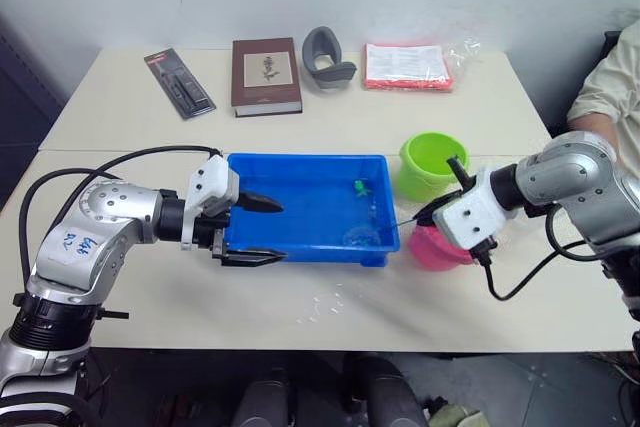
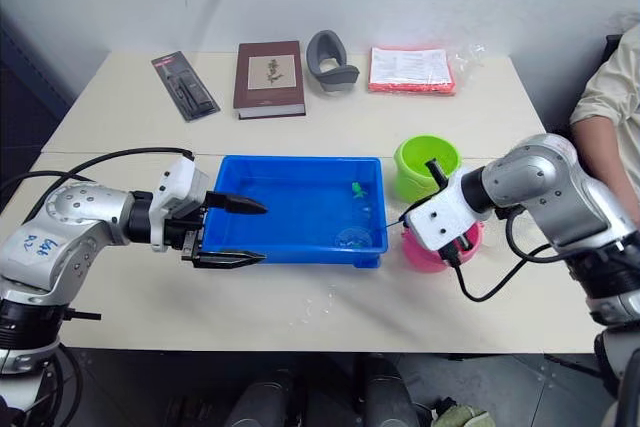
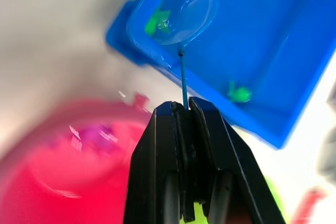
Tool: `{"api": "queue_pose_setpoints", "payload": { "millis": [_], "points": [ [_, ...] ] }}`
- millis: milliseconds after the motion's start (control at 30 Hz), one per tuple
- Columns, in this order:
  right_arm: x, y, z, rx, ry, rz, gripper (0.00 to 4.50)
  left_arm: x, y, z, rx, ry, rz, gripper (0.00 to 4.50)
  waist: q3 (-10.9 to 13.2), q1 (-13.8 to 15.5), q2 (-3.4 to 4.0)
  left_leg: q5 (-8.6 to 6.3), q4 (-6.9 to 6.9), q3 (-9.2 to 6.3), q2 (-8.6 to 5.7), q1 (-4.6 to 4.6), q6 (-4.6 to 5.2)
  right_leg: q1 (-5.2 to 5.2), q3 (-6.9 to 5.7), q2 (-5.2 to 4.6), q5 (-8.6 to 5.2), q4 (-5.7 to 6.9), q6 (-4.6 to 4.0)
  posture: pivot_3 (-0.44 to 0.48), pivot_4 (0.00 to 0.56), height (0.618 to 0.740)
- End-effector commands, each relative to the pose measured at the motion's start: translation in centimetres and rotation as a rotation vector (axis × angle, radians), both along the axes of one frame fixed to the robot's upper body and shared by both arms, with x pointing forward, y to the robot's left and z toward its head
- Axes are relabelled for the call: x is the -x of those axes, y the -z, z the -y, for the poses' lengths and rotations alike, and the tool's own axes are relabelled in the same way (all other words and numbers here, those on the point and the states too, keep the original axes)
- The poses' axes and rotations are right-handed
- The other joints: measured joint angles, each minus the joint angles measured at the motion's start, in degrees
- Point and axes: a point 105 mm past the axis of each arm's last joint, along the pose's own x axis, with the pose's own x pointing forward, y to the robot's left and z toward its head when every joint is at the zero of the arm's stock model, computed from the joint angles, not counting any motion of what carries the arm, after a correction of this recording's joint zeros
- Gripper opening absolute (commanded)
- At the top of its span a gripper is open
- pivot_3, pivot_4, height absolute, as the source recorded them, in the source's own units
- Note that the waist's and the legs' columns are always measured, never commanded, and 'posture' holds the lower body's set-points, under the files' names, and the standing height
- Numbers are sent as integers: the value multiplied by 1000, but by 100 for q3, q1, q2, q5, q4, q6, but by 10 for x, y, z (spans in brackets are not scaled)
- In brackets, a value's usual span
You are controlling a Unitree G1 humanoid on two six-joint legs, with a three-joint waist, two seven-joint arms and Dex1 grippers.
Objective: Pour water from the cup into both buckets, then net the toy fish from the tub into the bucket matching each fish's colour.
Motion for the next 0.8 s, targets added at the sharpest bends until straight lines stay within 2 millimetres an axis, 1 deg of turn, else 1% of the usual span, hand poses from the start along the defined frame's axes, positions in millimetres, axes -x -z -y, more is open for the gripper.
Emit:
{"api": "queue_pose_setpoints", "payload": {
  "millis": [33,100,167,267,333,400,500,600,667,733,800],
  "points": [
    [1,-13,7,-129,201,-136,0,0,-12,1,16,14,45,4475,0,-1,0,0,0,0,0,0,0,0,0,0,0,0,0,0,150,740],
    [-4,-16,12,-235,340,-246,0,1,-12,0,14,13,45,4475,0,-3,0,0,0,-1,0,1,0,0,-1,-1,0,-1,0,0,150,740],
    [-7,-14,14,-338,462,-370,0,1,-12,0,12,12,45,4475,0,-5,0,0,0,-2,0,0,0,0,-2,-2,0,-2,0,0,150,740],
    [-10,-7,17,-417,576,-487,0,0,-13,-1,11,9,47,4475,0,-7,0,-1,-1,-4,0,0,0,0,-3,-3,0,-2,0,0,150,740],
    [-11,-5,15,-513,658,-600,0,0,-13,-2,8,6,47,4475,0,-7,0,-1,-1,-4,0,0,1,-1,-3,-4,0,-4,0,0,150,740],
    [-13,-6,14,-599,721,-683,0,-1,-15,-3,9,1,47,4475,0,-8,0,-1,-1,-4,0,0,1,-1,-2,-6,0,-4,0,0,150,740],
    [-13,-9,13,-672,761,-760,0,-3,-18,-5,36,-14,45,4475,0,-8,0,-1,-2,-4,0,-1,1,-2,-3,-6,0,-3,0,0,150,740],
    [-6,-21,16,-746,764,-819,0,-5,-29,-3,108,-24,39,4475,0,-7,0,-1,-2,-5,-1,-3,1,-3,-5,-6,0,-2,0,0,150,740],
    [-4,-34,20,-828,777,-820,0,-5,-37,-2,156,-28,37,4475,0,-7,0,-1,-3,-6,-1,-4,1,-3,-5,-6,0,-2,0,0,150,740],
    [-5,-52,32,-921,805,-762,0,-7,-42,0,186,-35,40,4475,0,-6,0,-1,-3,-8,-1,-6,2,-3,-6,-7,1,-3,1,0,150,740],
    [-7,-65,44,-969,834,-668,0,-9,-43,0,194,-40,39,4475,0,-2,0,-2,-3,-9,-2,-7,1,-3,-8,-8,1,-3,1,0,150,740]
  ]
}}
